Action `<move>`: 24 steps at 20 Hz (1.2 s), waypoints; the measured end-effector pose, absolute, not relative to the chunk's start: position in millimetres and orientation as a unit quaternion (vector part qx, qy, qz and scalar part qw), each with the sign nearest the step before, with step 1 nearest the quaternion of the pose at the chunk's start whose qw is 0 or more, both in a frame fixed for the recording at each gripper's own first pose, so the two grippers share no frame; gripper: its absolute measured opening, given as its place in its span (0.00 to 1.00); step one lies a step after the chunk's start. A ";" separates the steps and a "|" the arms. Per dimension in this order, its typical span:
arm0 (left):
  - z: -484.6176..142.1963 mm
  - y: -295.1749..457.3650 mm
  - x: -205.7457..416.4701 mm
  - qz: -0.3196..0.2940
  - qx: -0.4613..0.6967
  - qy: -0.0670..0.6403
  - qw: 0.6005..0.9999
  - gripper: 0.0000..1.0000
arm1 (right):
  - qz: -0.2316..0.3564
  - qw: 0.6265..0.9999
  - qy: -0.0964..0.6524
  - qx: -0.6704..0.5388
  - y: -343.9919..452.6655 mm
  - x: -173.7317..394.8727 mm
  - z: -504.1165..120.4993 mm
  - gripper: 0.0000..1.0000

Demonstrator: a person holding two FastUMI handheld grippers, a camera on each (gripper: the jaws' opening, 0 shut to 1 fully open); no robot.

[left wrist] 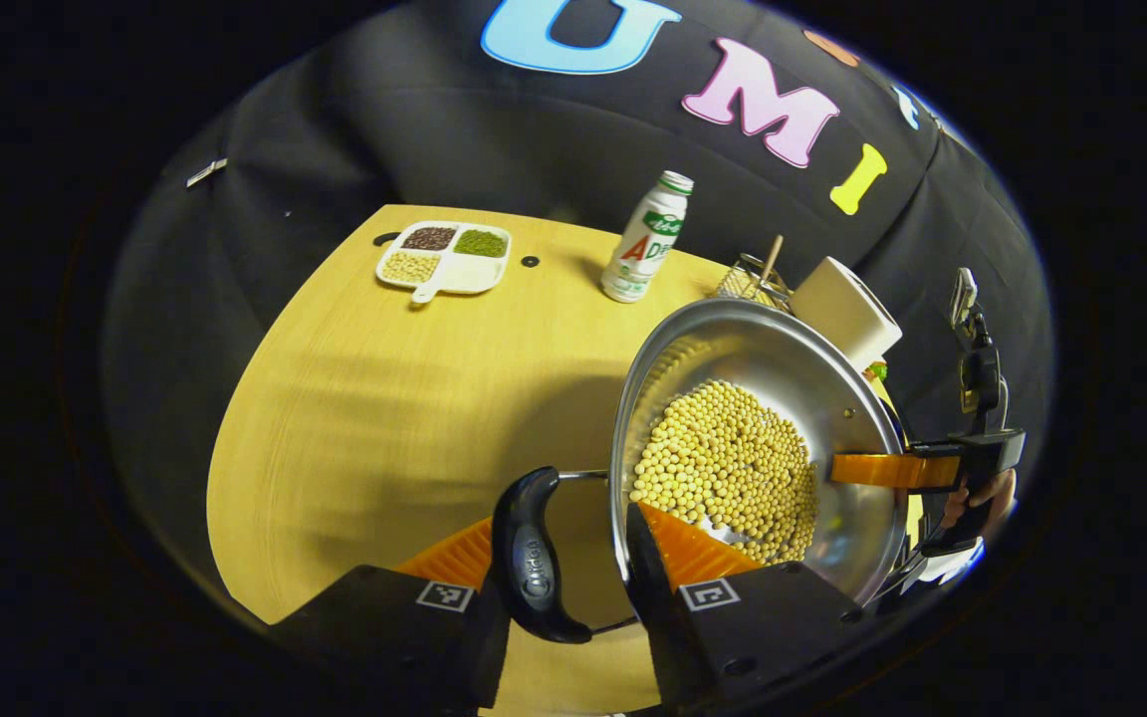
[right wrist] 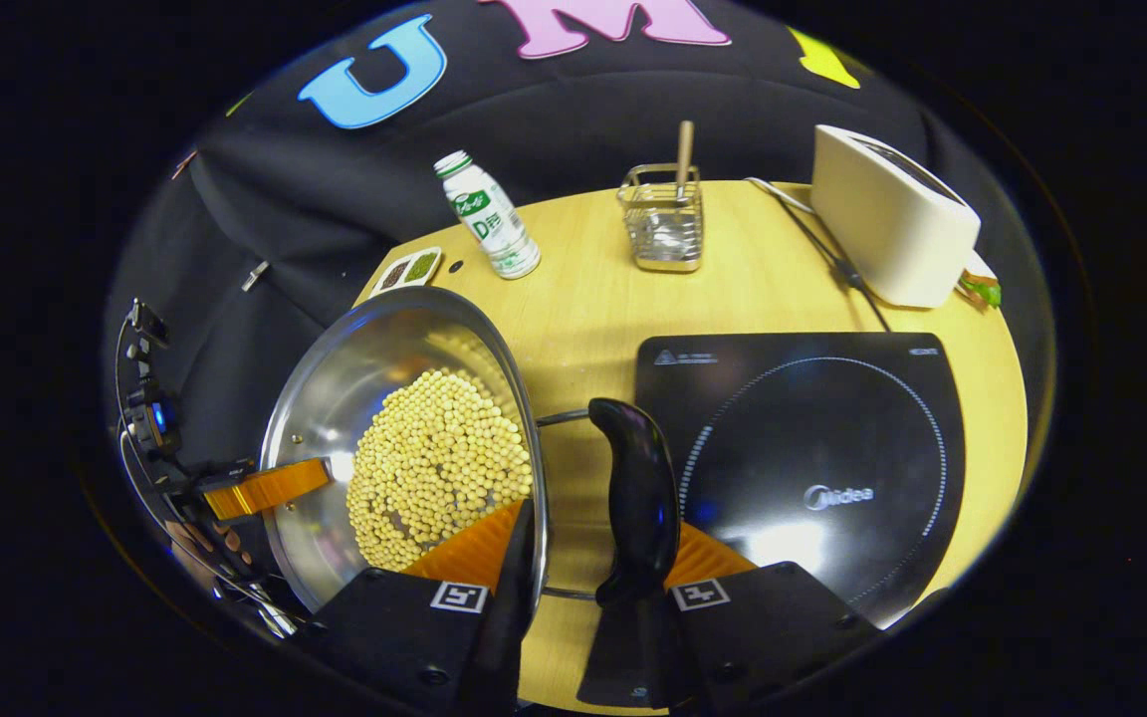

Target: First push the handle of the pot to place it horizontally, then grasp the pot with both hands and set it on the induction cooktop.

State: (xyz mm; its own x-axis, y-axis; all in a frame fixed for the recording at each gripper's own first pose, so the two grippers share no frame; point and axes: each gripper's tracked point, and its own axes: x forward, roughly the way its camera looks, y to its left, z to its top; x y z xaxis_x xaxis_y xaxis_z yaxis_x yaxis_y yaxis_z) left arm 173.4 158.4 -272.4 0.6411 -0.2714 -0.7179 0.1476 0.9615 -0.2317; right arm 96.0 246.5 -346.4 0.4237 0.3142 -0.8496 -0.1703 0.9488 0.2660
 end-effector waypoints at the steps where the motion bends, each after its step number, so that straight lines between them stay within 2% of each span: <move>1: -268.8 147.4 172.3 -0.119 -0.075 0.408 0.902 0.60 | 0.139 0.843 0.515 0.071 235.5 95.0 -340.9 0.52; 10: -254.2 60.0 178.2 -0.119 -0.077 0.409 0.901 0.60 | 0.109 0.854 0.501 0.082 144.7 98.9 -313.6 0.52; 24: -266.0 -59.1 196.1 -0.137 -0.052 0.411 0.900 0.60 | 0.063 0.851 0.508 0.114 26.7 106.4 -322.0 0.52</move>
State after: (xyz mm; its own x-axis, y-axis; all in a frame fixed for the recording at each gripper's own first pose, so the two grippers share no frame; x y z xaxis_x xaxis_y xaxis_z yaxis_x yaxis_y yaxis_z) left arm 196.1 -59.1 -266.0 0.6242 -0.2896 -0.7256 0.2039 0.9570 -0.2065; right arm 106.4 26.7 -322.0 0.4755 0.2225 -0.8511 0.0089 0.9662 0.2576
